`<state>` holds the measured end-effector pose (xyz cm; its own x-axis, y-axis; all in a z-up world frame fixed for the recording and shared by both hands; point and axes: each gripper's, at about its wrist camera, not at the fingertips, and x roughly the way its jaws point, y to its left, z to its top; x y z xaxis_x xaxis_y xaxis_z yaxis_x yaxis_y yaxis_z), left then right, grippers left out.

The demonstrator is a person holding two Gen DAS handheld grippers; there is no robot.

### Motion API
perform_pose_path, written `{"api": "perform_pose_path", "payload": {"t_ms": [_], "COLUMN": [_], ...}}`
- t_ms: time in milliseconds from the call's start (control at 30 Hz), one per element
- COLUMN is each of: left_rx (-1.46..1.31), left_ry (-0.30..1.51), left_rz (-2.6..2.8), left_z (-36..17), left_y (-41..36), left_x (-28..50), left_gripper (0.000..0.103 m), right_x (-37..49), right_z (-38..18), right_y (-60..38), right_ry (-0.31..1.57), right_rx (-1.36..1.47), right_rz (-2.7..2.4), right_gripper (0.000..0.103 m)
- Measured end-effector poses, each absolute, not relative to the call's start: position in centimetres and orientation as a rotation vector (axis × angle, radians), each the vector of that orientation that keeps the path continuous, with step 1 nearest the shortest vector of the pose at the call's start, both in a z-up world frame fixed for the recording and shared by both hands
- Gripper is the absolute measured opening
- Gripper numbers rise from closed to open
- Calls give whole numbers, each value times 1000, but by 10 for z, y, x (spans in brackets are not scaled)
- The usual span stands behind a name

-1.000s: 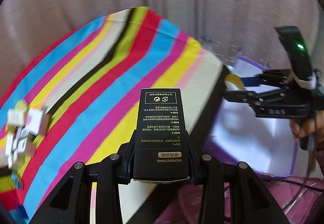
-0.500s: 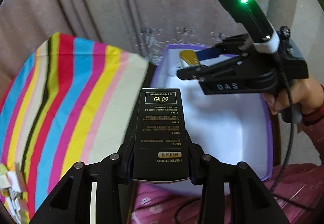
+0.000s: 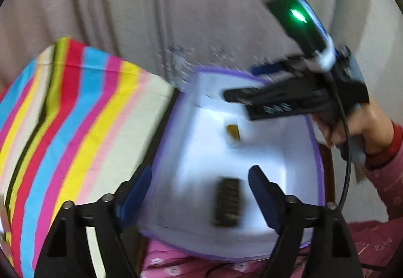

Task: Organize objects
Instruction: 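Carry both boxes to the purple-rimmed storage box and release them inside, then return both grippers to the table and grasp the teal box with the left gripper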

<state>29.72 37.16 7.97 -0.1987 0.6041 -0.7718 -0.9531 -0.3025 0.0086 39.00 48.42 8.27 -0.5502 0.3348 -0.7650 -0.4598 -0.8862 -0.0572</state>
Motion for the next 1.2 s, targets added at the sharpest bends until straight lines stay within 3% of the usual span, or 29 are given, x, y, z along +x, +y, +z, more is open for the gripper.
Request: {"api": "perform_pose_path", "payload": {"t_ms": [333,633,833,1200], "left_rx": [-959,-1241,-1345,-1531], "left_ry": [381,145,-20,-228], "left_rz": [2215,2608,2852,3020], "left_z": [83,41,37,13], "left_y": [235,79,-22,-106], "left_x": [202,151,122,25], "left_gripper": [88,88,88,88], "right_x": [343,261,219,164], "right_z": [100,91,87,60], "right_y": [443,319,239,159], "right_ry": [129,-150,-231,-264], "right_rx": [-1149,-1371,-1472,-1639], "right_rz": [2546,2828,3020,3086], "right_gripper": [84,85,85,85]}}
